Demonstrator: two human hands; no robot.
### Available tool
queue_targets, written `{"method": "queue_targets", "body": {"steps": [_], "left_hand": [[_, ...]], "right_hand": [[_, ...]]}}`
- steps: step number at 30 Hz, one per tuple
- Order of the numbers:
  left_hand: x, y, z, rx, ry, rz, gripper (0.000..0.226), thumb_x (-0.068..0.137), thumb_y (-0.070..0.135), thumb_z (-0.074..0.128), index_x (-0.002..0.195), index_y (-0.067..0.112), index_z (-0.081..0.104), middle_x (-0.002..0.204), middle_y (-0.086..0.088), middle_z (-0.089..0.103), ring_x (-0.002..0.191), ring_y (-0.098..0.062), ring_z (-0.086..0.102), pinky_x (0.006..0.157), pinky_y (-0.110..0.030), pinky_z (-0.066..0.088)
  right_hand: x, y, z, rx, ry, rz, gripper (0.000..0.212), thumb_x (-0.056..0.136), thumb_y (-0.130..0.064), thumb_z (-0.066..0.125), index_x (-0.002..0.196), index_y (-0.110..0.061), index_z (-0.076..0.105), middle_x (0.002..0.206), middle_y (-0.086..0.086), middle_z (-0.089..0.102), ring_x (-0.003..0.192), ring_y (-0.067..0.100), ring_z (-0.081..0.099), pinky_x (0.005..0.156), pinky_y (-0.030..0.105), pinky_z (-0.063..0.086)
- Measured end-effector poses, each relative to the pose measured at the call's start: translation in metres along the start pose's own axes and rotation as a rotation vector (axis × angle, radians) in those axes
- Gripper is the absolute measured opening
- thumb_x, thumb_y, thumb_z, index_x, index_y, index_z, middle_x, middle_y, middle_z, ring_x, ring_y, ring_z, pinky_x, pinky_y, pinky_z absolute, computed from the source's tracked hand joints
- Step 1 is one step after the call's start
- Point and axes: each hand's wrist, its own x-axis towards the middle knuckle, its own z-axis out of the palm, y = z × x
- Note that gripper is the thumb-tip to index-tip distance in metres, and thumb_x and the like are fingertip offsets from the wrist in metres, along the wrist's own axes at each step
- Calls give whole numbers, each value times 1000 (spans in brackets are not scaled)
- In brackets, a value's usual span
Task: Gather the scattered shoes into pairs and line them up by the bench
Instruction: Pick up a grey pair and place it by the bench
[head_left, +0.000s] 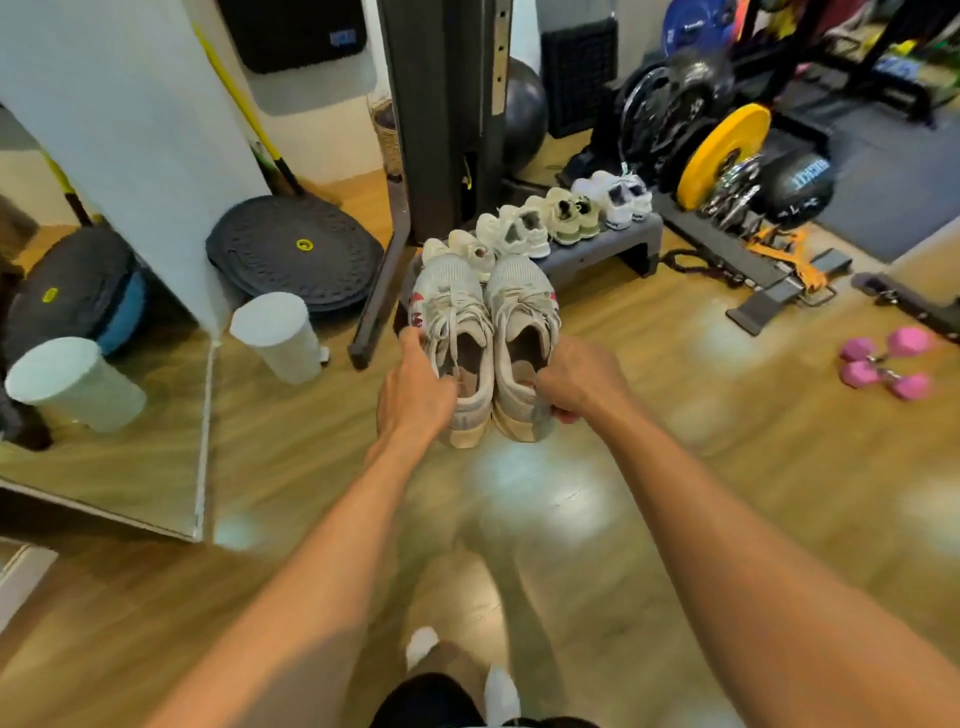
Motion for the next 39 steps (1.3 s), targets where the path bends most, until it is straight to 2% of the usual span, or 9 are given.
{"method": "queue_targets", "body": {"steps": [3, 7, 13, 17, 21, 25, 31, 36, 39], "left_hand": [[19, 37, 44, 43, -40, 32, 58, 83, 6, 57, 133, 26, 34, 103, -2, 62, 77, -20, 50, 63, -34, 39], [53, 82, 105, 50, -128, 35, 58, 83, 8, 53, 131, 31, 29, 104, -8, 64, 81, -29, 58, 64, -38, 45], [117, 151, 190, 25, -227, 60, 61, 85, 10, 56, 134, 33, 27, 109, -7, 65, 90, -31, 63, 67, -38, 48], [152, 202, 235, 3, -297, 76, 59, 86, 11, 56, 133, 33, 28, 110, -6, 61, 86, -23, 58, 66, -37, 46], [182, 247, 281, 12, -335, 81, 60, 86, 12, 56, 133, 33, 26, 109, -4, 59, 86, -22, 57, 66, -36, 46], [211, 289, 336, 40, -328, 33, 63, 85, 12, 56, 137, 32, 25, 112, -5, 60, 85, -21, 54, 68, -36, 45], [240, 339, 418, -13, -240, -99, 55, 89, 20, 57, 130, 38, 26, 113, -3, 61, 96, -29, 62, 78, -44, 55], [273, 348, 481, -6, -186, -210, 54, 89, 25, 58, 131, 37, 27, 106, -2, 62, 82, -22, 57, 70, -38, 48], [301, 344, 519, 32, -177, -259, 57, 88, 21, 59, 132, 34, 26, 99, 1, 58, 77, -20, 53, 66, -36, 45]], "right_hand": [[29, 41, -22, 12, 39, 56, 27, 80, -22, 62, 57, -12, 53, 60, 5, 58, 59, 23, 59, 49, 27, 39], [79, 88, -51, -25, 71, 113, 25, 79, -16, 58, 56, -12, 49, 58, 5, 54, 60, 25, 58, 48, 26, 37], [163, 149, -102, -11, 88, 213, 18, 83, -23, 59, 71, -10, 55, 74, 10, 63, 74, 28, 65, 66, 33, 53], [216, 193, -141, 43, 84, 283, 29, 82, -34, 64, 69, -14, 46, 75, 9, 62, 76, 30, 63, 62, 32, 47], [272, 237, -168, 99, 72, 316, 36, 82, -45, 65, 77, -13, 52, 79, 11, 65, 79, 29, 63, 62, 30, 41], [334, 285, -193, 72, 49, 291, 39, 85, -48, 63, 91, -9, 59, 89, 13, 68, 86, 30, 65, 68, 30, 45], [422, 342, -235, 2, -45, 212, 41, 87, -43, 62, 66, -15, 42, 77, 9, 63, 74, 25, 55, 64, 28, 37], [496, 374, -237, -64, -156, 194, 36, 86, -40, 63, 97, -6, 59, 97, 16, 69, 91, 31, 65, 72, 30, 43], [543, 391, -224, -123, -216, 140, 40, 84, -46, 66, 91, -7, 60, 94, 16, 70, 89, 31, 67, 74, 30, 46]]}}
